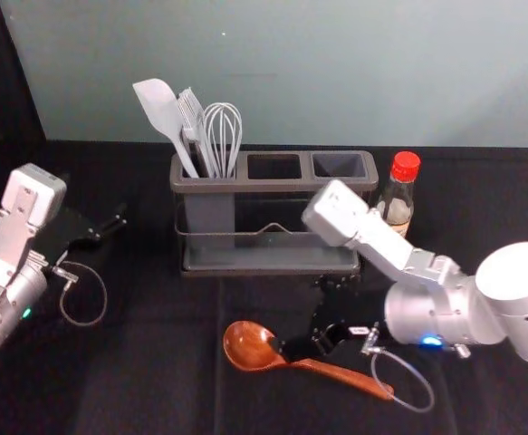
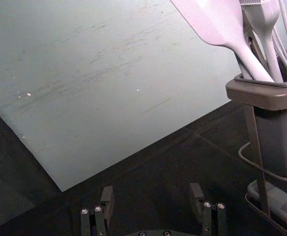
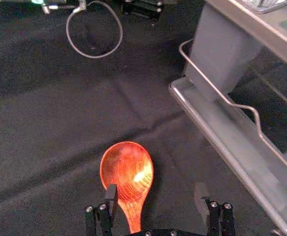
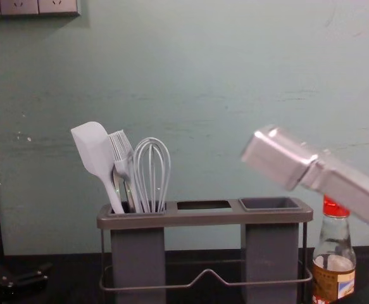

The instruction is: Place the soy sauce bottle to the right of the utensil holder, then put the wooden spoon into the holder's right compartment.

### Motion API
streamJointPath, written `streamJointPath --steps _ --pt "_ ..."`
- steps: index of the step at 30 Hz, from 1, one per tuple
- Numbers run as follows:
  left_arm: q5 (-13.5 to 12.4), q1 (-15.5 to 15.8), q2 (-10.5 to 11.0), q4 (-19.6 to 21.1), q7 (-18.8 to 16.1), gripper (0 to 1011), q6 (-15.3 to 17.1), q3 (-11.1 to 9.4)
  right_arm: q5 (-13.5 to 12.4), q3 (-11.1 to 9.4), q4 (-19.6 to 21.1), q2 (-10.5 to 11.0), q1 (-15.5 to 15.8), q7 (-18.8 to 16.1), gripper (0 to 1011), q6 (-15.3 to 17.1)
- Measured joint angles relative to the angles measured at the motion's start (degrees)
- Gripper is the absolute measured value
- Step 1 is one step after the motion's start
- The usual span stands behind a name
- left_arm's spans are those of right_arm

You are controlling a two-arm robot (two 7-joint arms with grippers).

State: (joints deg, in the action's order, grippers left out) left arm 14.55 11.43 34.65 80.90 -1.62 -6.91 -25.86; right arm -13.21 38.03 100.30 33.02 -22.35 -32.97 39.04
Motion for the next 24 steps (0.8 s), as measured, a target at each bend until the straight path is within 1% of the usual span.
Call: streamJointPath --steps 4,10,17,24 --pt "0.0 0.0 0.0 0.0 0.0 1005 0.0 0.0 1.2 1.8 -1.0 -1.4 -1.0 -0.1 1004 0.7" --pt "0.0 0.0 0.0 0.0 0.0 1005 0.0 0.0 2.6 3.4 -2.1 -2.8 -1.7 -0.7 1004 1.1" --pt "0.0 0.0 0.0 0.0 0.0 1005 0.0 0.0 4.0 4.5 -2.5 -3.8 -2.2 -1.3 1004 1.4" --pt "0.0 0.0 0.0 0.0 0.0 1005 0.0 0.0 5.1 5.0 -3.4 -4.6 -2.8 -2.0 1004 1.4"
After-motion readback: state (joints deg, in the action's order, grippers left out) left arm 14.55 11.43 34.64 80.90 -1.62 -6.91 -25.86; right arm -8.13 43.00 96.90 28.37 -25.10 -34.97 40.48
